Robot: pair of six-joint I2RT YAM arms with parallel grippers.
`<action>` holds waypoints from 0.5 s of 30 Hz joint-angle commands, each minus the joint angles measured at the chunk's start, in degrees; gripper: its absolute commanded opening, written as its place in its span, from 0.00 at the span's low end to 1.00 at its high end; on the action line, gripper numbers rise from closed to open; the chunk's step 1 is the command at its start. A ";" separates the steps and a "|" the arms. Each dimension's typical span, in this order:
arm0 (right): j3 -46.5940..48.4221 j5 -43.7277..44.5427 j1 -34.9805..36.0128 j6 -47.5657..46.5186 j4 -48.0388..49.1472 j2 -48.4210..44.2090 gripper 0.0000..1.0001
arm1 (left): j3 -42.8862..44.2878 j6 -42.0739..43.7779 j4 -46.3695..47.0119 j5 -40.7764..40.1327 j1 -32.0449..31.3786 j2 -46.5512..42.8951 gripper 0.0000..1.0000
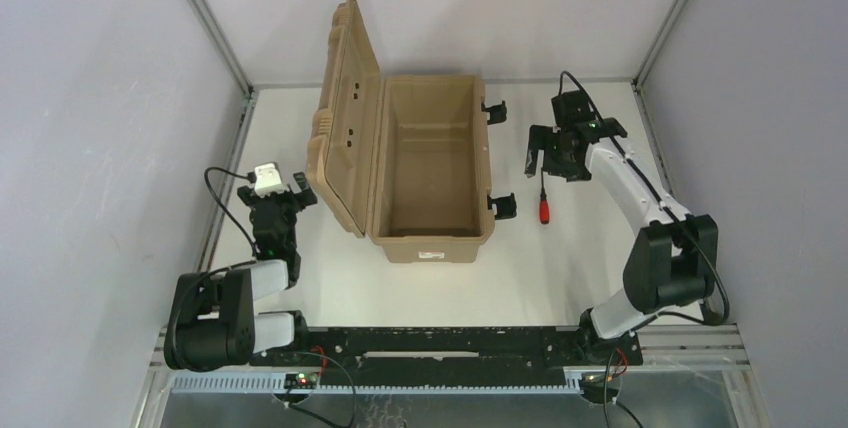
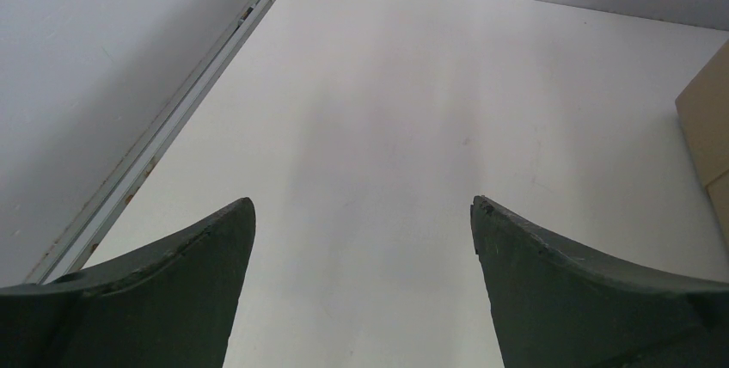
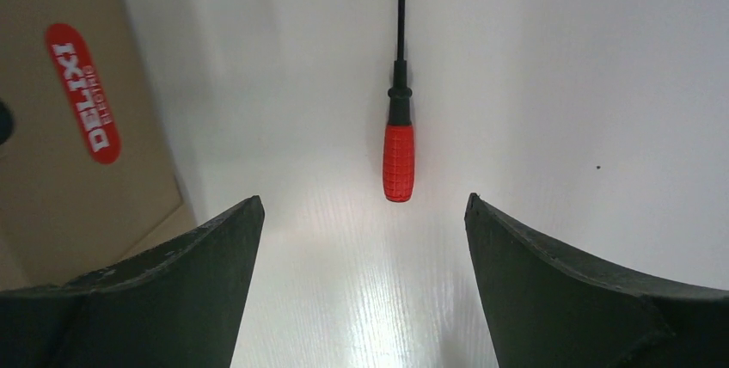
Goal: Put the screwdriver in the bin
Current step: Pick up the screwdriver from the center of the board.
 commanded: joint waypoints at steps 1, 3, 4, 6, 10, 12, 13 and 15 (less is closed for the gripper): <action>0.61 1.06 -0.52 1.53 -0.23 3.21 0.94 | 0.24 0.81 1.68 -0.11 0.10 -0.26 1.00; -0.06 0.89 -0.73 1.64 0.40 5.08 0.93 | 0.30 0.81 1.68 -0.07 0.10 -0.24 1.00; -0.29 0.90 -0.81 1.68 0.72 5.65 0.92 | 0.22 0.79 1.68 -0.07 0.10 -0.22 1.00; -0.87 0.57 -0.92 1.70 1.28 7.25 0.90 | 0.24 0.86 1.68 -0.04 0.10 -0.25 1.00; -1.70 0.69 -1.16 1.80 2.46 10.20 0.88 | 0.25 0.81 1.68 -0.09 0.12 -0.20 1.00; -2.27 0.53 -1.22 1.86 3.19 11.56 0.86 | 0.32 0.84 1.68 -0.10 0.14 -0.18 1.00; -2.54 0.44 -1.34 1.80 3.52 12.38 0.85 | 0.27 0.82 1.68 -0.11 0.10 -0.21 1.00; -2.98 0.43 -1.51 1.88 4.17 13.52 0.82 | 0.27 0.79 1.68 -0.08 0.10 -0.20 1.00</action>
